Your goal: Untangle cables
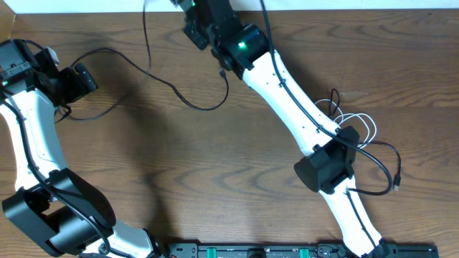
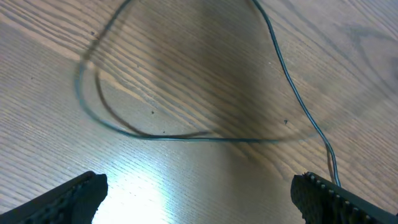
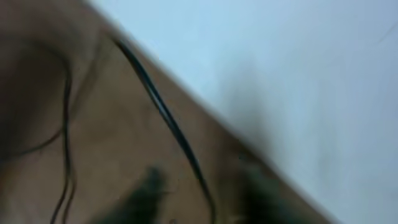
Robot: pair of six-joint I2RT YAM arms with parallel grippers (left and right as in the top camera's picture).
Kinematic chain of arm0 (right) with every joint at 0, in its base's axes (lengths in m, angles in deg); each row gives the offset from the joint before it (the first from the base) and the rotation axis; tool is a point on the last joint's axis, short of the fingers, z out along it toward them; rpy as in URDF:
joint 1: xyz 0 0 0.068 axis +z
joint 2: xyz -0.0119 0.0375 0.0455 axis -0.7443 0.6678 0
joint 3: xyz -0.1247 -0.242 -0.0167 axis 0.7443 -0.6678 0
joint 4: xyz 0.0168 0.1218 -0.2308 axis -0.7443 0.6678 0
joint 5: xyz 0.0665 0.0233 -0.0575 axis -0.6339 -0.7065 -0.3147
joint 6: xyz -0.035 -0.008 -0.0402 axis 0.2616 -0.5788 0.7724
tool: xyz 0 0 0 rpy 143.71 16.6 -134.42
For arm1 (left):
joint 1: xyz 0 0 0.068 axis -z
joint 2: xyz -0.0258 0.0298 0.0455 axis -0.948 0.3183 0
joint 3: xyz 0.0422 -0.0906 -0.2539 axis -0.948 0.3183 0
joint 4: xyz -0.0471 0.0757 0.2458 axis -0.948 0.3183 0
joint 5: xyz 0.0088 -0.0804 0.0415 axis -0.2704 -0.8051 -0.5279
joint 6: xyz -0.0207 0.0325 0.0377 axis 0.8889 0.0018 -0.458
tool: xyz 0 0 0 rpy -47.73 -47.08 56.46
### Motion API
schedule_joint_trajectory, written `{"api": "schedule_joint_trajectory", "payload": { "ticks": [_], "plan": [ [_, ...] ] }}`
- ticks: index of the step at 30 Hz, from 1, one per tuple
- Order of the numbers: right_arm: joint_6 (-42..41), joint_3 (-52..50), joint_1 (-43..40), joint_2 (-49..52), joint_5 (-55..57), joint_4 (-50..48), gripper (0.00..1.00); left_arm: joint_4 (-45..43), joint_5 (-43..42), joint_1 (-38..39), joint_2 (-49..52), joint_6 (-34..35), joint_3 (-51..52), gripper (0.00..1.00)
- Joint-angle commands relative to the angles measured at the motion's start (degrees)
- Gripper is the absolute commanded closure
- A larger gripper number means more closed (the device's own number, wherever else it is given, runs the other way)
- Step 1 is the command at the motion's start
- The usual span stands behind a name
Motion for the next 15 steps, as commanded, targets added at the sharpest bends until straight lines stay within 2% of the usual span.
{"api": "schedule_joint_trajectory", "payload": {
  "ticks": [1, 7, 9, 12, 15],
  "plan": [
    [-4.5, -3.6, 0.4, 4.6, -2.3, 3.3, 0.01, 0.2, -0.5, -0.1, 0.3, 0.7, -0.7, 0.00],
    [-11.6, -5.7, 0.6, 5.2, -5.0, 11.0, 0.01, 0.2, -0.5, -0.1, 0.3, 0.7, -0.7, 0.00],
    [-11.5, -5.7, 1.1, 5.0, -10.7, 13.8, 0.06, 0.2, -0.5, -0.1, 0.3, 0.7, -0.7, 0.00],
    [-9.5, -5.7, 2.4, 5.0, -18.3, 18.9, 0.08, 0.2, -0.5, -0.1, 0.3, 0.7, -0.7, 0.00],
    [-8.5, -6.8, 3.9, 5.5, -17.1, 22.3, 0.07, 0.2, -0.4, -0.1, 0.3, 0.7, -0.7, 0.00]
  ]
}}
